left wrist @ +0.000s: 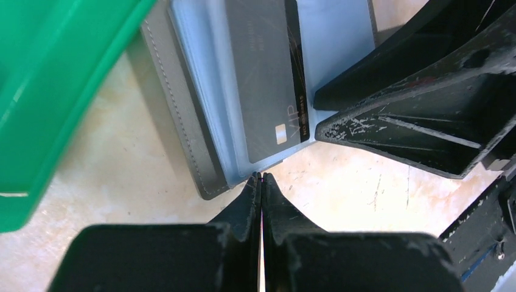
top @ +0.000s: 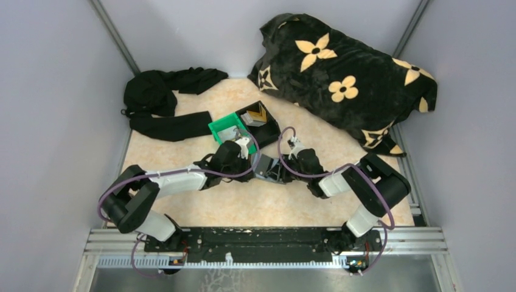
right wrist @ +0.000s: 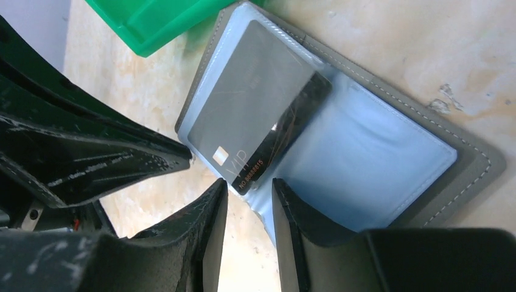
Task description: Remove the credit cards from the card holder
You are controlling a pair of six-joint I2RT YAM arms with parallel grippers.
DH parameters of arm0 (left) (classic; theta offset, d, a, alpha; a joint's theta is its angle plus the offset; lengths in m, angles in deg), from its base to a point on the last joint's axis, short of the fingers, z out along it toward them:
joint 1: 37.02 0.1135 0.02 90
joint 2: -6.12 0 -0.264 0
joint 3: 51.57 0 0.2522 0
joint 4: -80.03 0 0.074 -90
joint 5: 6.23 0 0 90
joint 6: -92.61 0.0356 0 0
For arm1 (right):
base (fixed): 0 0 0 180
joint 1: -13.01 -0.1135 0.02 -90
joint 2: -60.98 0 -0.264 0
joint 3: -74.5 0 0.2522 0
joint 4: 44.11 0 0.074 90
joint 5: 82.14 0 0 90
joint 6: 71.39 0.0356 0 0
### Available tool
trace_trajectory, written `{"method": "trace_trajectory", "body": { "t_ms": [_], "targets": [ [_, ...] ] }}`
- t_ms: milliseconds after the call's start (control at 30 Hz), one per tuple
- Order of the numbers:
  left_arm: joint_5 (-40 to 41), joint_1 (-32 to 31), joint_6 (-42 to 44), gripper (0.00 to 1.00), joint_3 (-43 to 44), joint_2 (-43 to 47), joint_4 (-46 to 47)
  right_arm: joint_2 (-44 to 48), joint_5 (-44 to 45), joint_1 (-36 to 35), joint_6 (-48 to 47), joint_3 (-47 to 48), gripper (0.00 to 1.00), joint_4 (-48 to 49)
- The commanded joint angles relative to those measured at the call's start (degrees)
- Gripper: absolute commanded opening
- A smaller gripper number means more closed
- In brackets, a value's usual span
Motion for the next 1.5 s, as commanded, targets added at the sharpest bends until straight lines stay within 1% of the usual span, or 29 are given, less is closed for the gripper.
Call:
{"method": "trace_trajectory", "body": {
  "t_ms": [0,67,133,300,467,667,800,967,1100,1267,1400,1467],
  "targets": [
    [2.4,0.4,1.9,0.00,4.1,0.4,-1.0,-2.5,-3.8,2.7,4.3,-3.2,0.34,10.0],
    [1.5,0.7,2.0,0.00,5.5,0.4,-0.3,-4.7,-4.3,3.1,4.8,-3.7,0.34,11.5],
    [0.2,0.8,2.5,0.00,6.4,0.0,1.2,-4.9,-4.0,3.2,4.5,-3.8,0.34,11.2],
    [-1.0,0.9,2.7,0.00,8.4,-3.7,1.3,-4.5,-3.8,3.2,3.6,-3.4,0.34,9.9],
    [-1.0,1.0,2.8,0.00,7.7,-7.3,2.3,-3.5,-3.5,3.3,3.0,-3.6,0.34,9.2],
    [0.4,1.5,3.0,0.00,4.6,-12.2,5.0,-4.5,-4.4,4.5,3.4,-4.2,0.34,11.5],
    [-1.4,1.7,1.8,0.00,2.4,-14.6,8.1,-5.7,-5.5,5.0,3.4,-3.8,0.34,12.5],
    [-3.4,1.7,0.7,0.00,1.8,-16.6,9.9,-7.9,-5.6,5.0,3.2,-2.3,0.34,12.5],
    [-5.2,1.7,0.2,0.00,1.6,-16.6,10.5,-9.7,-5.7,5.0,3.3,-0.9,0.34,12.8],
    [-5.5,1.7,0.1,0.00,0.9,-15.9,10.8,-10.9,-6.9,5.1,4.6,0.0,0.34,14.7],
    [-5.8,1.7,0.0,0.00,0.2,-13.4,11.3,-8.9,-6.2,5.0,5.1,-0.9,0.34,14.4],
    [-5.6,1.7,0.0,0.00,0.3,-10.4,10.5,-6.6,-5.1,5.0,3.8,-1.4,0.34,11.5]
  ]
}}
